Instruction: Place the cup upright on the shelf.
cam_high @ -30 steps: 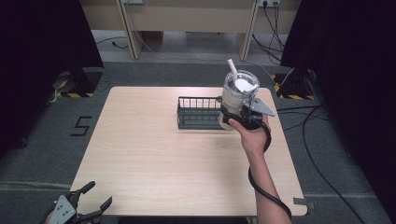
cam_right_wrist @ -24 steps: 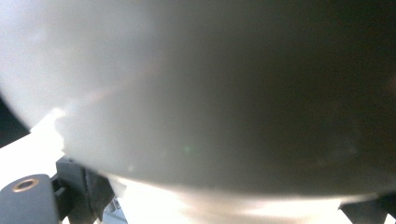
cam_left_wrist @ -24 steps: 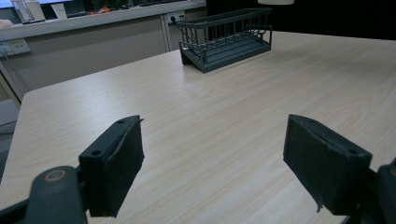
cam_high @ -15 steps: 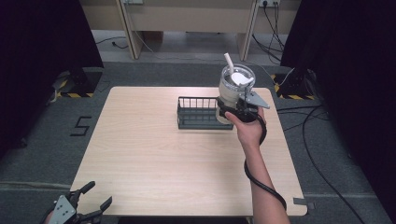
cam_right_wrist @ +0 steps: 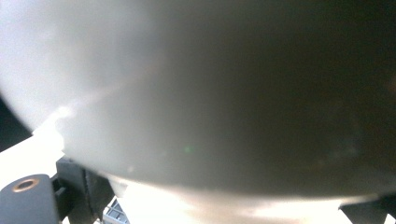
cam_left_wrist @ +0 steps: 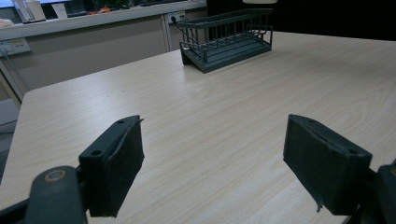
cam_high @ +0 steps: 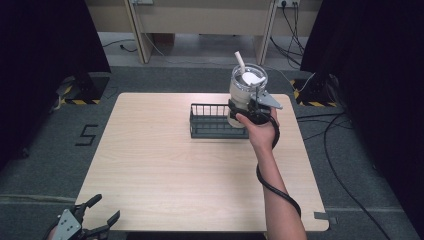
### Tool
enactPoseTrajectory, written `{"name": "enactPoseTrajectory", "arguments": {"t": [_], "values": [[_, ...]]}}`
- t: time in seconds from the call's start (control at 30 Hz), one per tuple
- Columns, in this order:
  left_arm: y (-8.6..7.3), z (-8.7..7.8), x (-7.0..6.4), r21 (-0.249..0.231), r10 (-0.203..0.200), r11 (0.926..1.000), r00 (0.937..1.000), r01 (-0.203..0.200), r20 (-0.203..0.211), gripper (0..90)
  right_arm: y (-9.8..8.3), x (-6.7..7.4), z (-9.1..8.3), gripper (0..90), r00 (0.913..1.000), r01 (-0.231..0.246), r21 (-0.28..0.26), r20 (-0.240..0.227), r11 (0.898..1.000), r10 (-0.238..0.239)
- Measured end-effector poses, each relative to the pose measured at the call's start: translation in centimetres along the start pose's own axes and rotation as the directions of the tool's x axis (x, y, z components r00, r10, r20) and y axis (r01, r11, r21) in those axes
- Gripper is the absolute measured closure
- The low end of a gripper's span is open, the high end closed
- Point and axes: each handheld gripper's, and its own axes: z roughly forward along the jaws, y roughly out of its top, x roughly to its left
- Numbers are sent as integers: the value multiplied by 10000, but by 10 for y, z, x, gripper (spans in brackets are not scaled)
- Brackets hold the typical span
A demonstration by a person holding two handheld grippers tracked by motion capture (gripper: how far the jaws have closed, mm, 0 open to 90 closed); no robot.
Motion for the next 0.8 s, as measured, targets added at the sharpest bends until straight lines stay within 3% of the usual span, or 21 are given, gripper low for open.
{"name": "enactPoseTrajectory", "arguments": {"t": [0.8], "values": [[0, 0, 1, 15, -48, 10000, 10000, 48, -24, 195, 5, 6, 38, 102, 9999, -71, 260, -70, 9996, 73]]}}
